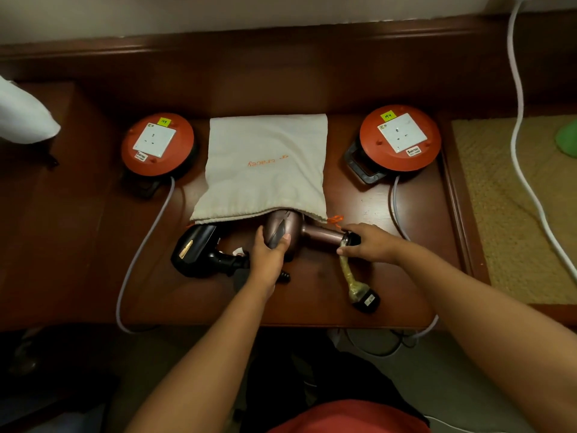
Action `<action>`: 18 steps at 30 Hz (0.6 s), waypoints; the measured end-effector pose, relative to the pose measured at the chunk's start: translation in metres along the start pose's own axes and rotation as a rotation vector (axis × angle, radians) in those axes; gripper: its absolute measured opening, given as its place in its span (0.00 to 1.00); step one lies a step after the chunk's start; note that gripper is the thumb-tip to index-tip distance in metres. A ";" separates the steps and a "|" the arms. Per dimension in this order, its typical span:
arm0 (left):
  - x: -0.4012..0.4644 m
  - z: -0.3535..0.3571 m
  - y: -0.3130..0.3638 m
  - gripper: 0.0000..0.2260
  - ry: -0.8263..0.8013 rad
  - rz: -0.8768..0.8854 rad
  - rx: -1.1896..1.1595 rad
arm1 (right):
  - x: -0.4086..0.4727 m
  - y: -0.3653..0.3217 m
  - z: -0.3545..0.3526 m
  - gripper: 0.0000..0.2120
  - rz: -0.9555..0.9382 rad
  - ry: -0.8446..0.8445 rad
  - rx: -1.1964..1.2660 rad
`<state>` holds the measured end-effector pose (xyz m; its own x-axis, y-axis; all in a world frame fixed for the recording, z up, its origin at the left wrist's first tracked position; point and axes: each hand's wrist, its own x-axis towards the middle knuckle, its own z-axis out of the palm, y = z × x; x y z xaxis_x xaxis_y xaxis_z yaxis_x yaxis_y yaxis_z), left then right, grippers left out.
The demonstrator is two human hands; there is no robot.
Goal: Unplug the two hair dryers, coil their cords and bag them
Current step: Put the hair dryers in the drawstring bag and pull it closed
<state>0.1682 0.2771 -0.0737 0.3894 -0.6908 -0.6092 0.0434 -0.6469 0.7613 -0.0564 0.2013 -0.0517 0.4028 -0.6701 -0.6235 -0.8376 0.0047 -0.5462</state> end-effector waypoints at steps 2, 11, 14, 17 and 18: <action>-0.008 0.002 0.000 0.36 -0.015 -0.020 -0.014 | -0.013 0.001 -0.001 0.24 -0.031 0.018 0.009; -0.043 0.004 0.007 0.35 -0.073 -0.003 -0.051 | -0.066 0.010 -0.003 0.23 -0.102 0.115 -0.025; -0.054 0.003 0.018 0.37 -0.068 0.050 -0.020 | -0.078 0.008 -0.007 0.23 -0.117 0.170 -0.014; -0.065 0.001 0.035 0.25 -0.065 0.102 0.016 | -0.091 0.003 -0.014 0.21 -0.150 0.226 -0.009; -0.068 0.002 0.041 0.20 -0.063 0.126 0.029 | -0.094 0.001 -0.016 0.21 -0.153 0.246 -0.011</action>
<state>0.1418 0.2975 -0.0014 0.3315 -0.7857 -0.5223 -0.0295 -0.5620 0.8266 -0.1016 0.2524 0.0156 0.4242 -0.8222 -0.3794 -0.7784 -0.1170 -0.6168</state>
